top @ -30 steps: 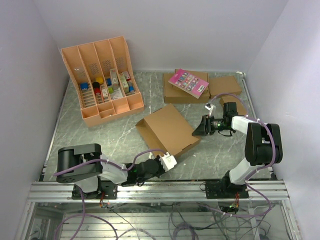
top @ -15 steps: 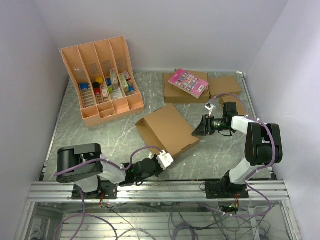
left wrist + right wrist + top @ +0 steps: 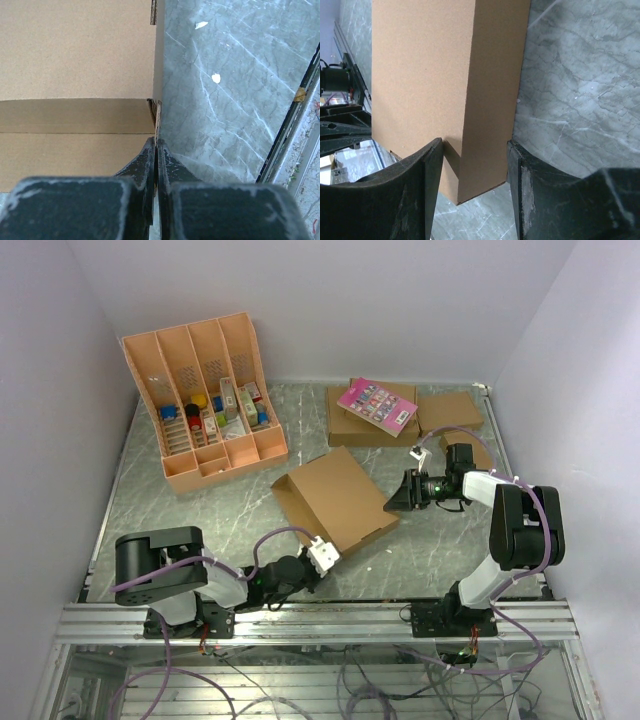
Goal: Fold the paper box
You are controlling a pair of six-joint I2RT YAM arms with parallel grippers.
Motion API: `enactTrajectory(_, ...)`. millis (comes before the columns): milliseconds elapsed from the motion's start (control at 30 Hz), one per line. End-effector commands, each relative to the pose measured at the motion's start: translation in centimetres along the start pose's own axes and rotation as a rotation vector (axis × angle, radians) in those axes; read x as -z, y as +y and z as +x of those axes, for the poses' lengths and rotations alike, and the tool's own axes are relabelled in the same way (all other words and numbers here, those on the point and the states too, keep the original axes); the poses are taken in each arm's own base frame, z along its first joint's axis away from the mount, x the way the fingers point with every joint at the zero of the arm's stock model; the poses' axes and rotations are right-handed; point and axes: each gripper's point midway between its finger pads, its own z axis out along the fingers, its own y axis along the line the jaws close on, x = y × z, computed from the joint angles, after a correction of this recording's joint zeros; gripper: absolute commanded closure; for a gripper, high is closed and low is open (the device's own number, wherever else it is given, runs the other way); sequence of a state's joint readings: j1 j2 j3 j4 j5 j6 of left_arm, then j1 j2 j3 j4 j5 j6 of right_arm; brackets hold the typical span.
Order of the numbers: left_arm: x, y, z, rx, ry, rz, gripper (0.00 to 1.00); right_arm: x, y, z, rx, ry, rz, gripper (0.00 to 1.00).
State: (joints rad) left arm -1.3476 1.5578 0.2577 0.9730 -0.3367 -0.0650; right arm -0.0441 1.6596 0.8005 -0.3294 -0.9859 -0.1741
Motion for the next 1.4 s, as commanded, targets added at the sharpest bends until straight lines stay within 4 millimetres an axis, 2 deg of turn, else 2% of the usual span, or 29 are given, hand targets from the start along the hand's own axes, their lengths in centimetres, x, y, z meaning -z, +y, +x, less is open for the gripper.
enactTrajectory(0, 0.27, 0.09, -0.24, 0.065, -0.04, -0.004, 0.93, 0.05, -2.66, 0.33, 0.019, 0.027, 0.112, 0.49)
enactTrajectory(1367, 0.71, 1.07, 0.54, 0.139, -0.108, -0.052, 0.93, -0.13, -3.3, 0.61, 0.004, 0.04, 0.135, 0.51)
